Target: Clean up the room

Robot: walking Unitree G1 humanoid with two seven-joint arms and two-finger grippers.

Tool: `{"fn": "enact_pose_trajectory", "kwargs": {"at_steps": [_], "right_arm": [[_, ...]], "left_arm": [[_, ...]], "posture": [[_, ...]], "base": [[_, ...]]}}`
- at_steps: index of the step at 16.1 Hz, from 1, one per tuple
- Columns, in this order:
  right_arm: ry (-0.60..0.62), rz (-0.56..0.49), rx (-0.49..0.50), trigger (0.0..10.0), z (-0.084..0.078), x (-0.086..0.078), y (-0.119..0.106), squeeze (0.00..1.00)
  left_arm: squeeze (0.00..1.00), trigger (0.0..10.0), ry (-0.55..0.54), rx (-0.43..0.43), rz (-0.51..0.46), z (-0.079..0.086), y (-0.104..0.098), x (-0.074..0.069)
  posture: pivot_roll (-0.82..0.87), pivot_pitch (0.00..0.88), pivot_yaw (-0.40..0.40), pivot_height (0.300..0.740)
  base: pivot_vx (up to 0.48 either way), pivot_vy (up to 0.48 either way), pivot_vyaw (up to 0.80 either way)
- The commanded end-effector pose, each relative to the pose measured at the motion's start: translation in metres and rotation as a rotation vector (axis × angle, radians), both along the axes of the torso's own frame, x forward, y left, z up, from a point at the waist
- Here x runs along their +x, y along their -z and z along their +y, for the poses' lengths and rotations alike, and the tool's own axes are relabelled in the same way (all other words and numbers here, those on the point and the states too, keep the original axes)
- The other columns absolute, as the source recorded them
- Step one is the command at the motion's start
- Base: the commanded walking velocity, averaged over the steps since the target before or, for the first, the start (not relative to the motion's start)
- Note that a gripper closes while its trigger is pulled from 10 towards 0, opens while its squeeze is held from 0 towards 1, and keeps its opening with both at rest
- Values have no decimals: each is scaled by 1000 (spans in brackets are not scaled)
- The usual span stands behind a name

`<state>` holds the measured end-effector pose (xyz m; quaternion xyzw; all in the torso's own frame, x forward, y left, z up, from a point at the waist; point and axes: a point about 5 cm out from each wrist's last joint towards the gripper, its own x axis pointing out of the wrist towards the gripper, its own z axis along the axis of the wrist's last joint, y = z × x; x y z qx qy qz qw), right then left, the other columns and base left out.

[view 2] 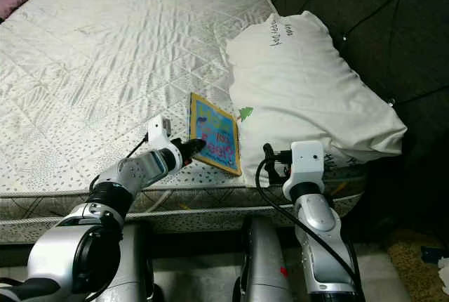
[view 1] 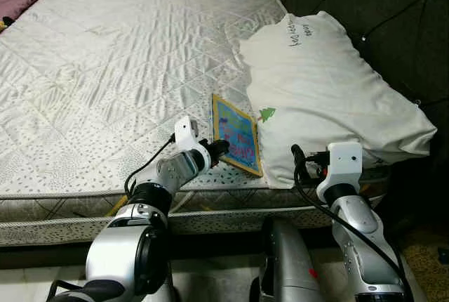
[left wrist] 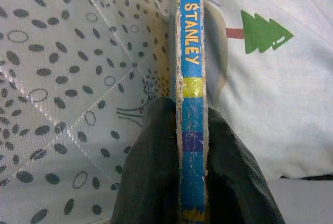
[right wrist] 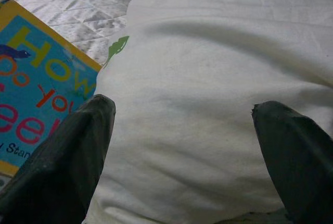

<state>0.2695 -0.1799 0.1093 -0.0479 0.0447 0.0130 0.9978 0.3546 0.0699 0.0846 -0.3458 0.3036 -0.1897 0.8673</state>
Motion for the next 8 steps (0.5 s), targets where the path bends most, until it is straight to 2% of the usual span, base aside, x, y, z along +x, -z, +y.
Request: {"fn": "enact_pose_trajectory", "kwargs": {"at_steps": [1,2,8], "right_arm": [[-5,-14,-9,10000,0,0,-5,0],[-4,-14,-10,10000,0,0,-5,0],[-10,-23,-26,10000,-2,0,-6,0]], "left_arm": [[118,10000,46,14,3,-5,1,-1],[1000,10000,54,4,3,-4,2,-2],[1000,10000,27,74,-22,15,2,5]], "posture": [[-68,20,-14,510],[-69,21,-14,510],[-73,12,-20,510]], "base": [[0,0,0],[0,0,0],[0,0,0]]}}
